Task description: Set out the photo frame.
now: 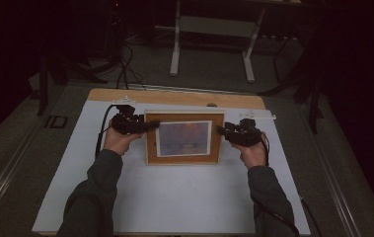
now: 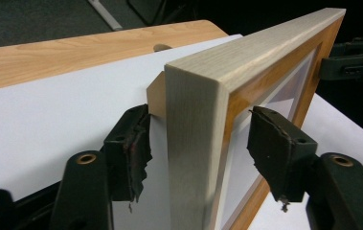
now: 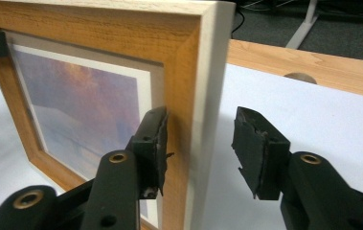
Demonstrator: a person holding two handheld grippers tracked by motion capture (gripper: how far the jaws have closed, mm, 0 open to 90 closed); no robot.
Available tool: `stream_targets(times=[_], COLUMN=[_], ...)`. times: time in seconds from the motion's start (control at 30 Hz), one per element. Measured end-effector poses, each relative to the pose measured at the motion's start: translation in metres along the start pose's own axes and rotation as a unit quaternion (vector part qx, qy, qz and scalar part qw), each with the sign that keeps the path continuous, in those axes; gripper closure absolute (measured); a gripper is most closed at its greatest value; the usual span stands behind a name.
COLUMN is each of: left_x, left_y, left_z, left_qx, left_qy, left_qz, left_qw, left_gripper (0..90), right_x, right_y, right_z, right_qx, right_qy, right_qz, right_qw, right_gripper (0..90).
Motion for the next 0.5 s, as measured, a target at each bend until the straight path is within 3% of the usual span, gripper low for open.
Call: stream_targets(times=[0.33, 0.43, 0.5], left_x=[-0.003, -0.004, -0.006], left_y=[-0.027, -0.038, -0.047], left_z=[0.003, 0.008, 0.015], left_qx=[-0.028, -0.029, -0.021], left_qy=[-0.003, -0.003, -0.009], left_qz=[-0.009, -0.028, -0.055], left_qw=[0.9996, 0.9992, 0.9982], left_gripper=[38.4, 38.4, 38.5], right_x=[-0.012, -0.015, -0.017], right_y=[-0.015, -0.019, -0.022], right_z=[0.008, 0.011, 0.015], right_qx=[-0.004, 0.0, 0.001], right_qy=[0.004, 0.005, 0.004], right_qz=[0.0, 0.0, 0.001], right_qw=[1.0, 1.0, 1.0], right_gripper=[51.4, 50.3, 48.3])
Point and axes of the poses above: each handheld gripper's, and its own axes: y roughly forward along the jaws, z roughly out of its underside, x roughly to its left, the point moved 5 cm from there along y, roughly forward along the jaws, and after that the axes turned 12 degrees about z, right-handed, at the moved point
